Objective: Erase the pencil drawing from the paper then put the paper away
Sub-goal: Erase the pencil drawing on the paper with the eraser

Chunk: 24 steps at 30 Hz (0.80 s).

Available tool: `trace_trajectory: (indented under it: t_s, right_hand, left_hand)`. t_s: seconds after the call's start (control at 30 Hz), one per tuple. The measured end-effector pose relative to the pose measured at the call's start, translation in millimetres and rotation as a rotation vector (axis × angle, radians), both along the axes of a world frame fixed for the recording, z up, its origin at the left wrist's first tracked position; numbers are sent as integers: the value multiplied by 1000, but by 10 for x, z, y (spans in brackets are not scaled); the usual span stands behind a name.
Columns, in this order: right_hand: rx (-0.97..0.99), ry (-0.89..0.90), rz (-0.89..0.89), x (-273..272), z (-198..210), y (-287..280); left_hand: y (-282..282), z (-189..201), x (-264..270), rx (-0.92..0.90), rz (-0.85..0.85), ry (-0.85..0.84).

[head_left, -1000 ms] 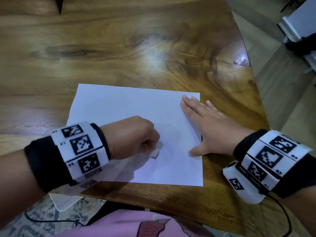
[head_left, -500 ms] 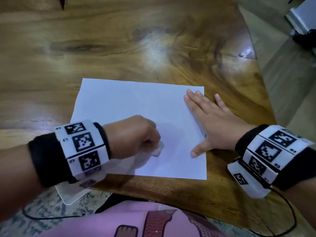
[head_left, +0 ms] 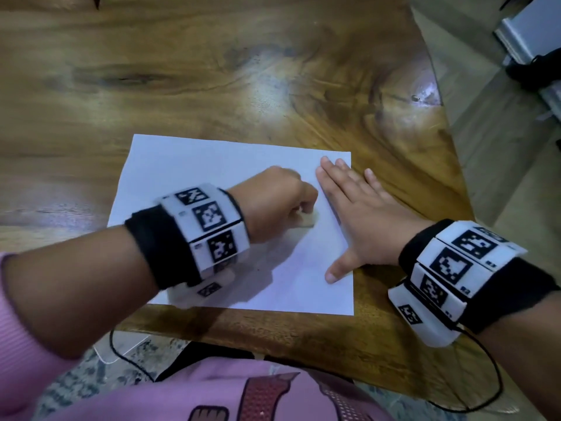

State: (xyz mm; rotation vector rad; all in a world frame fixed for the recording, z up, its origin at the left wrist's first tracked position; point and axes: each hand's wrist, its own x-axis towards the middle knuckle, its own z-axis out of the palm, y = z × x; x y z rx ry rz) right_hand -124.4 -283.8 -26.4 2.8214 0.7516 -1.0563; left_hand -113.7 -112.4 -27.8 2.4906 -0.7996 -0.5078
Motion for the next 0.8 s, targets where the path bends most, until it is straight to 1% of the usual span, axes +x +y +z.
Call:
trace_trajectory:
  t_s: [0.07, 0.13, 0.2, 0.23, 0.3, 0.37, 0.4, 0.47, 0.53, 0.6, 0.7, 0.77, 0.8]
  right_hand:
    - [-6, -3, 0, 4, 1, 6]
    - [-10, -2, -4, 8, 0, 1]
    - [-5, -1, -13, 15, -1, -7]
    - [-1, -5, -16, 11, 4, -5]
    - [-2, -23, -12, -16, 21, 10]
    - [23, -30, 2, -81, 44, 33]
    - [52, -22, -1, -127, 50, 42]
    - [105, 8, -33, -223, 54, 51]
    - [130, 24, -48, -295, 32, 42]
    - [134, 17, -39, -317, 2, 28]
    - [152, 14, -47, -311, -14, 15]
    - [163, 16, -55, -308, -24, 3]
    - [169, 19, -60, -307, -31, -2]
  left_hand:
    - [-40, -18, -29, -24, -5, -9]
    - [70, -38, -234, -54, -88, 46]
    - [179, -57, -459, -37, -130, 98]
    - [195, -66, -526, -37, -121, 97]
    - [195, -113, -545, -60, -23, 112]
    - [188, -154, -538, -61, -7, 170]
    - [193, -167, -531, -48, -50, 130]
    - [202, -127, -529, -20, -56, 97]
    - [182, -36, -447, 15, -77, 119]
    - [96, 38, -283, 43, -64, 98]
    - [-79, 69, -57, 32, 42, 8]
    - [-147, 43, -30, 42, 38, -19]
    - [-137, 19, -73, 28, 8, -23]
